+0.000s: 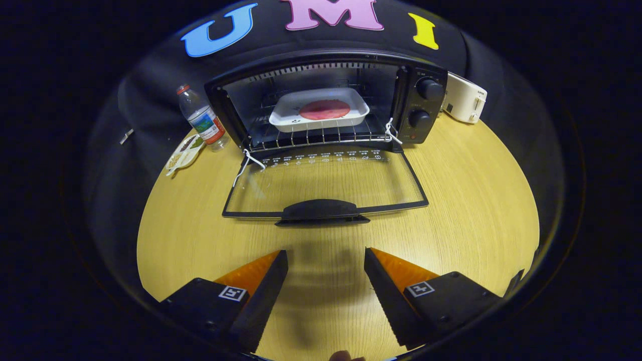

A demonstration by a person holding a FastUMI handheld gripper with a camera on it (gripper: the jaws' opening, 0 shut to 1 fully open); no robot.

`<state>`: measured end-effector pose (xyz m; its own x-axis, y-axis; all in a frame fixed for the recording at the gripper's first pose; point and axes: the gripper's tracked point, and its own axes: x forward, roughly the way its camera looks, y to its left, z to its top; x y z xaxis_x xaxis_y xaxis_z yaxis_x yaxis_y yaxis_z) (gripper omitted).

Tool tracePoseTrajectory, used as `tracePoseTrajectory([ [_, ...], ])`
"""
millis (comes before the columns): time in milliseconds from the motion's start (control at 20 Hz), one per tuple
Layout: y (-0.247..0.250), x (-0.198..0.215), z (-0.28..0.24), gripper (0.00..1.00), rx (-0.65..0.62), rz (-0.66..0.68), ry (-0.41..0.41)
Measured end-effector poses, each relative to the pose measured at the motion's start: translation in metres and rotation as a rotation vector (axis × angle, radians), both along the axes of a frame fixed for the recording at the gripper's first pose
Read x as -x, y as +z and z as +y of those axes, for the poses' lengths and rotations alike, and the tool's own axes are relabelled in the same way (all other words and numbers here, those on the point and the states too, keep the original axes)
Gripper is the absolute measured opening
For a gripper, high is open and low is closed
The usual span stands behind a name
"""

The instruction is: Open the toaster oven, put the food inside, and close the toaster oven door.

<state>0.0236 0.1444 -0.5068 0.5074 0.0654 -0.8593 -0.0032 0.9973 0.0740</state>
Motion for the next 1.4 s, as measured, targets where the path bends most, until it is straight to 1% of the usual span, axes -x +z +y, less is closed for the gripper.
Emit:
tracePoseTrajectory([
  [300, -0.02, -0.012, -0.001, 0.99, 0.021, 0.036, -0.027],
  [500, -0.031, -0.018, -0.001, 1.0, 0.045, 0.059, -0.019],
  [650, -0.032, -0.033, 0.001, 0.99, 0.055, 0.051, -0.011],
  [750, -0.035, -0.036, 0.0, 0.99, 0.08, 0.066, 0.005],
  [1000, -0.024, -0.033, 0.001, 0.99, 0.077, 0.039, 0.011],
  [1400, 0.026, -0.036, 0.003, 0.99, 0.014, -0.091, 0.015],
])
